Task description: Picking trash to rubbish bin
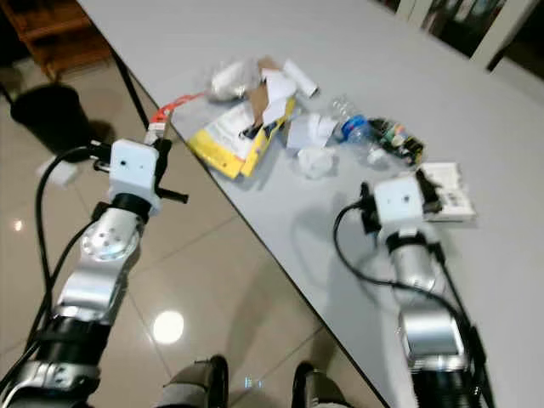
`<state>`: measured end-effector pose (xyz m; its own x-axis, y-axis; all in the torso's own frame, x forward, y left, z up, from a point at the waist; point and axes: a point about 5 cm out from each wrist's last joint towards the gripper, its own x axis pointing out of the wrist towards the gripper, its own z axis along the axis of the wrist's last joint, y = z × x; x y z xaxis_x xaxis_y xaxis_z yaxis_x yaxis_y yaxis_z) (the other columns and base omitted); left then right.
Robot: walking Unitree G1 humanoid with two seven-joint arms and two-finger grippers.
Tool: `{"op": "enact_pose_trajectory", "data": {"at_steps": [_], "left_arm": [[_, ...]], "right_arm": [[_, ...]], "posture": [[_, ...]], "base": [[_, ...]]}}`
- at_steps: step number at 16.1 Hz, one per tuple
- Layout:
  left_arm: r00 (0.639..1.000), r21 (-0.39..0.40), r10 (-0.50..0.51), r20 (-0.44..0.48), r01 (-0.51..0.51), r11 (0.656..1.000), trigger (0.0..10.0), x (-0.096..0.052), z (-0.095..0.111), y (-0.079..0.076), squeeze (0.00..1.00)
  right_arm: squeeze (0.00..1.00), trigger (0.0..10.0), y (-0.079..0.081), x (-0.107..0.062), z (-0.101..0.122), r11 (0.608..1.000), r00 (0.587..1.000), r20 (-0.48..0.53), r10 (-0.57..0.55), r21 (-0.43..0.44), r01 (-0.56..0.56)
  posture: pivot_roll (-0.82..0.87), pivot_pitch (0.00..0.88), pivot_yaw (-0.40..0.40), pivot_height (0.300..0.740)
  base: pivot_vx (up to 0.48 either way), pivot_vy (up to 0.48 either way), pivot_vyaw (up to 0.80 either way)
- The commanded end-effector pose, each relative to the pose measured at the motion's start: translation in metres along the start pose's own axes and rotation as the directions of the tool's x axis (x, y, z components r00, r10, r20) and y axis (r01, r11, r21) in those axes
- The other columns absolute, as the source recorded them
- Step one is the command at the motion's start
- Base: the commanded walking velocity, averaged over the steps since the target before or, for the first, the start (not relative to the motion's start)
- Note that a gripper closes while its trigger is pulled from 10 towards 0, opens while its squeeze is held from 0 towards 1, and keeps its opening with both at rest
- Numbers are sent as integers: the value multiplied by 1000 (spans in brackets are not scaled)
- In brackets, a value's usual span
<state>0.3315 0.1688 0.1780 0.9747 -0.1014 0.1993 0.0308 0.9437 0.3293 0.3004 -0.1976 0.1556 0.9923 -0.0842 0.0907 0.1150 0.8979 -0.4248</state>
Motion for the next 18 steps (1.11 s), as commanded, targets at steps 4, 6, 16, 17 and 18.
{"op": "enact_pose_trajectory", "data": {"at_steps": [4, 6, 16, 17, 18], "left_arm": [[1000, 25, 4, -19, -4, 1000, 0, -10, 3, 10, 0], [1000, 28, 6, -27, -5, 1000, 0, -12, 3, 12, 0], [999, 19, -7, -41, 7, 1000, 0, -11, 6, 8, 0], [999, 17, -8, -42, 8, 1000, 0, -11, 6, 8, 0], [999, 16, -9, -43, 10, 1000, 0, -11, 6, 8, 0]], "right_arm": [[0, 10000, -23, 19, -4, 995, 999, 6, -54, -79, 54], [0, 10000, -36, 27, -5, 989, 996, 10, -89, -114, 90], [0, 10000, -90, 25, -32, 962, 974, -64, -217, -186, 202], [0, 10000, -91, 23, -37, 965, 973, -86, -215, -175, 197], [0, 10000, -90, 22, -43, 969, 971, -117, -208, -158, 189]], "posture": [[391, 323, -43, 740], [393, 323, -43, 740], [385, 306, -36, 740], [385, 306, -36, 740], [383, 303, -36, 740]], "base": [[0, 0, 0], [0, 0, 0], [0, 0, 0], [0, 0, 0], [0, 0, 0]]}}
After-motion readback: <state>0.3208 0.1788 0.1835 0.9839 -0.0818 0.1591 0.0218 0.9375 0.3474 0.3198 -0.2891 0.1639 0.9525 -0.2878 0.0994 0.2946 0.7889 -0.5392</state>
